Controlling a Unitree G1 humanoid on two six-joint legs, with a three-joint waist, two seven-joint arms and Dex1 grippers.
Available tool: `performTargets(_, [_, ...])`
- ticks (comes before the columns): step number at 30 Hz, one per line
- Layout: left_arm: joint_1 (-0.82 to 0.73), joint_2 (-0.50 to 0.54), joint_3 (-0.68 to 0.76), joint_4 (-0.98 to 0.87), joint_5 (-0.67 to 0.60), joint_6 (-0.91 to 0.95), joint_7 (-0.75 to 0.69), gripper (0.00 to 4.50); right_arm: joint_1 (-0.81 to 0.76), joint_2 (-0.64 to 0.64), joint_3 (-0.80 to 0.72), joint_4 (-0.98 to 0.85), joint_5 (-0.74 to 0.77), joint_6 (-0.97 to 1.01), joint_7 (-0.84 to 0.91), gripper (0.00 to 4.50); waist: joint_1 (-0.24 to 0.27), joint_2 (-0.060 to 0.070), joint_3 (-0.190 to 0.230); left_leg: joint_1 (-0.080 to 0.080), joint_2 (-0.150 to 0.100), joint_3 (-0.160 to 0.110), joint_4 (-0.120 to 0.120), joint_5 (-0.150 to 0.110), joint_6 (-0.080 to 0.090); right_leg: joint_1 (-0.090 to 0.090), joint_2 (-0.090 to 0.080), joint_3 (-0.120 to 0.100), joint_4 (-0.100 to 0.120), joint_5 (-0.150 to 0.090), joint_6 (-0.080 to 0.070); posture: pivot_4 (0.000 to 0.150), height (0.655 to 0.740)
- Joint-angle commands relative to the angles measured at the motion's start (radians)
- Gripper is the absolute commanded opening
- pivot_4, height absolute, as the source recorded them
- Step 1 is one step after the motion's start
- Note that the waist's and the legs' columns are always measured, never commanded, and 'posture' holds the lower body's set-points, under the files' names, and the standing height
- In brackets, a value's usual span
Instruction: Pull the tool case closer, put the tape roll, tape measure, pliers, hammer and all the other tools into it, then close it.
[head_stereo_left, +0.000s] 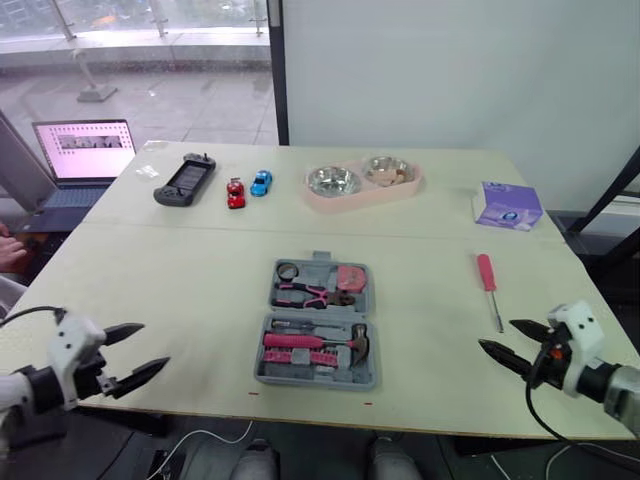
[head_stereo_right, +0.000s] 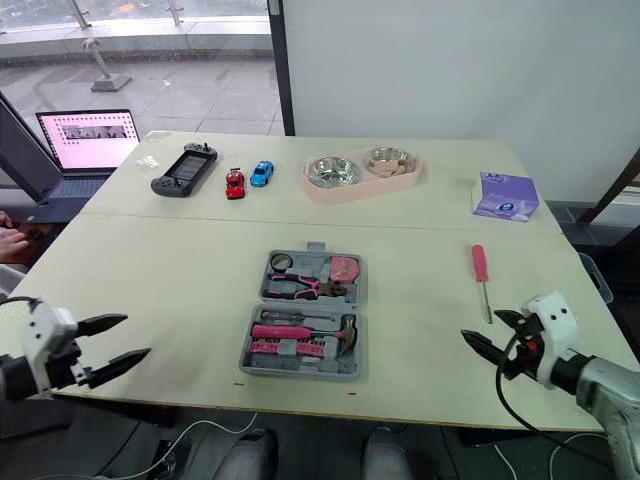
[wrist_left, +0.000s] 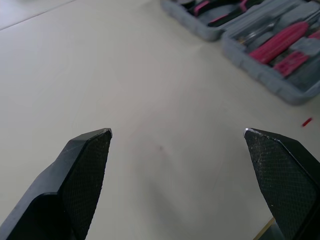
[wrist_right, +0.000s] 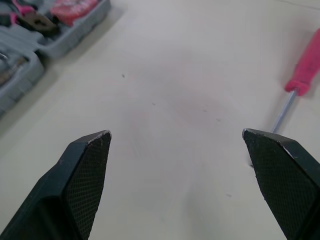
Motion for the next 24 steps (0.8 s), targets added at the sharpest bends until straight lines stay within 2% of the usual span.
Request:
performTargets(1, [-0.003,-0.026,-0.054,-0.162,-0.037,0.066,0.056,4.44,-0.059,0.059,0.007,-0.096,-0.011,0.093,-0.182,4.50,-0.001,0.000,0.000,0.000,0.000,0.000,0.000,0.000,0.000,0.000,0.000,0.000,0.000,0.000,0.000,0.150,0.7400])
performTargets(6, [-0.001,-0.076,-0.142,-0.327,-0.061,0.150,0.130,4.44,-0.163,0.174,0.068,-0.137,-0.101,0.167,-0.417,4.50,-0.001,0.000,0.000,0.000,0.000,0.000,0.002,0.000,0.000,0.000,0.000,0.000,0.000,0.001,-0.002,0.150,0.7400])
performTargets(10, [-0.023,-0.091,-0.187,-0.415,-0.075,0.199,0.186,4.44,-0.270,0.267,0.110,-0.081,-0.174,0.173,-0.567,4.50,-0.003,0.000,0.000,0.000,0.000,0.000,0.001,0.001,0.000,0.000,0.001,0.000,0.001,0.003,-0.005,0.150,0.7400])
performTargets(18, [-0.062,-0.123,-0.228,-0.525,-0.144,0.243,0.236,4.44,-0.515,0.337,0.123,0.279,-0.277,0.094,-0.717,4.50,-0.004,0.001,0.000,0.001,0.000,-0.001,0.001,0.001,0.001,0.001,0.001,0.000,0.002,0.004,-0.006,0.150,0.7400])
performTargets(24, [-0.091,-0.133,-0.228,-0.579,-0.195,0.272,0.280,4.44,-0.671,0.311,0.130,0.583,-0.317,-0.011,-0.725,4.50,-0.008,0.002,0.001,0.001,0.000,-0.001,0.001,0.001,0.001,0.001,0.001,0.000,0.003,0.004,-0.006,0.150,0.7400])
